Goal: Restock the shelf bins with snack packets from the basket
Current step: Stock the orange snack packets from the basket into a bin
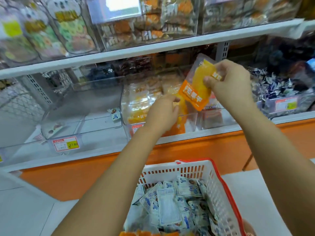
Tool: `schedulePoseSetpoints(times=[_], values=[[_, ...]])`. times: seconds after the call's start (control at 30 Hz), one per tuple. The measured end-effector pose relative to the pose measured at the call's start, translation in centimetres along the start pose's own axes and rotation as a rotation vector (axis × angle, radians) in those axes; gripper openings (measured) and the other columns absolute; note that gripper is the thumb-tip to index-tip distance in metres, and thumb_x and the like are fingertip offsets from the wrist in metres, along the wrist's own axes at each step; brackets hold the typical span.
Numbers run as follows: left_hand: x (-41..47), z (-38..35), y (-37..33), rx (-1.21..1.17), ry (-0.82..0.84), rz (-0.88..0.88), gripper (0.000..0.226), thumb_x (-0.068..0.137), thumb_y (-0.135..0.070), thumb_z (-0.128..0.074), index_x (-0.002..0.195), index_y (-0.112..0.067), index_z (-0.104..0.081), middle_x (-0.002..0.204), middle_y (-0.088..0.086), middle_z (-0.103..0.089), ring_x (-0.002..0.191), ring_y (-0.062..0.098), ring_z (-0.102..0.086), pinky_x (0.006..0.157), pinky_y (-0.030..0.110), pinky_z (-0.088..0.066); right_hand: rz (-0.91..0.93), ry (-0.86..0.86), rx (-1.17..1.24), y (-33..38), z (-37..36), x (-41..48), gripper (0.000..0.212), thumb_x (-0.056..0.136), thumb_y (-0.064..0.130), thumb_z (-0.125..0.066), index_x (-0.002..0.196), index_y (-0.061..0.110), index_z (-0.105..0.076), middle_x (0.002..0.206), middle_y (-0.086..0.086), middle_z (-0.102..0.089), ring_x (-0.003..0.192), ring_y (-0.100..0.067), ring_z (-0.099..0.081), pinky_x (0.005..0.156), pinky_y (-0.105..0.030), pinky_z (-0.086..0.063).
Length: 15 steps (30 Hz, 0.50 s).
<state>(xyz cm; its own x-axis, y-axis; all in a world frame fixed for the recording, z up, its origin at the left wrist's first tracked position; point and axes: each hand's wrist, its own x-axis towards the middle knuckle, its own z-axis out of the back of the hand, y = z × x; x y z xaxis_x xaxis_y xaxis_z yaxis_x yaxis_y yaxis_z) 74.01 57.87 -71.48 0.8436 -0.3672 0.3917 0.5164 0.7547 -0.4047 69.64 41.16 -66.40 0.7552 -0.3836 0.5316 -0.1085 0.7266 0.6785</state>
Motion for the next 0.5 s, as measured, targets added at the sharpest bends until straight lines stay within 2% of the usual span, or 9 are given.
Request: schedulePoseSetpoints(times=[0.13, 0.2, 0.3, 0.4, 0.5], values=[[3.6, -1.4, 1.0, 0.038, 0.195, 0.082, 0.032, 0.09, -0.027, -0.056, 0.12, -0.016, -0.059, 0.124, 0.009, -0.058, 0.108, 0.025, -0.057, 0.086, 0.033, -0.048, 0.117, 0.111, -0.19, 0.8, -3.0, 2.2, 0.019, 0.086, 0.018, -0.064, 0.102, 0.009, -0.06, 0.099, -0.014, -0.066, 0.097, -0.034, -0.06, 0.08, -0.036, -0.045], [4.7, -1.9, 1.4, 0.077, 0.256, 0.132, 0.042, 0.086, -0.031, -0.063, 0.125, -0.017, -0.053, 0.125, 0.009, -0.057, 0.11, 0.026, -0.056, 0.086, 0.034, -0.048, 0.142, 0.172, -0.34, 1.2, -4.5, 3.1, 0.017, 0.089, 0.013, -0.059, 0.105, 0.007, -0.059, 0.104, -0.018, -0.065, 0.1, -0.038, -0.059, 0.08, -0.038, -0.046], [5.6, -2.3, 1.9, 0.253, 0.345, 0.12, 0.067, 0.08, -0.03, -0.068, 0.139, -0.014, -0.039, 0.136, 0.011, -0.049, 0.122, 0.028, -0.049, 0.095, 0.036, -0.044, 0.117, 0.296, -0.49, 1.7, -6.4, 3.9, 0.016, 0.088, 0.001, -0.053, 0.103, 0.001, -0.06, 0.107, -0.021, -0.063, 0.103, -0.04, -0.059, 0.081, -0.039, -0.048], [5.9, -2.3, 2.8, 0.317, 0.38, 0.089, 0.063, 0.077, -0.024, -0.068, 0.136, -0.015, -0.046, 0.138, 0.009, -0.048, 0.125, 0.027, -0.046, 0.1, 0.036, -0.043, 0.093, 0.444, -0.547, 1.1, -8.3, 4.3, 0.019, 0.085, -0.003, -0.053, 0.101, -0.005, -0.063, 0.107, -0.024, -0.064, 0.105, -0.039, -0.061, 0.084, -0.04, -0.049], [6.1, -1.9, 3.9, 0.317, 0.368, 0.096, 0.059, 0.075, -0.025, -0.071, 0.13, -0.019, -0.049, 0.131, 0.008, -0.052, 0.119, 0.028, -0.05, 0.091, 0.035, -0.046, 0.141, 0.484, -0.598, -0.1, -10.1, 4.9, 0.019, 0.087, 0.0, -0.056, 0.105, -0.002, -0.064, 0.111, -0.02, -0.065, 0.108, -0.035, -0.061, 0.086, -0.035, -0.048]])
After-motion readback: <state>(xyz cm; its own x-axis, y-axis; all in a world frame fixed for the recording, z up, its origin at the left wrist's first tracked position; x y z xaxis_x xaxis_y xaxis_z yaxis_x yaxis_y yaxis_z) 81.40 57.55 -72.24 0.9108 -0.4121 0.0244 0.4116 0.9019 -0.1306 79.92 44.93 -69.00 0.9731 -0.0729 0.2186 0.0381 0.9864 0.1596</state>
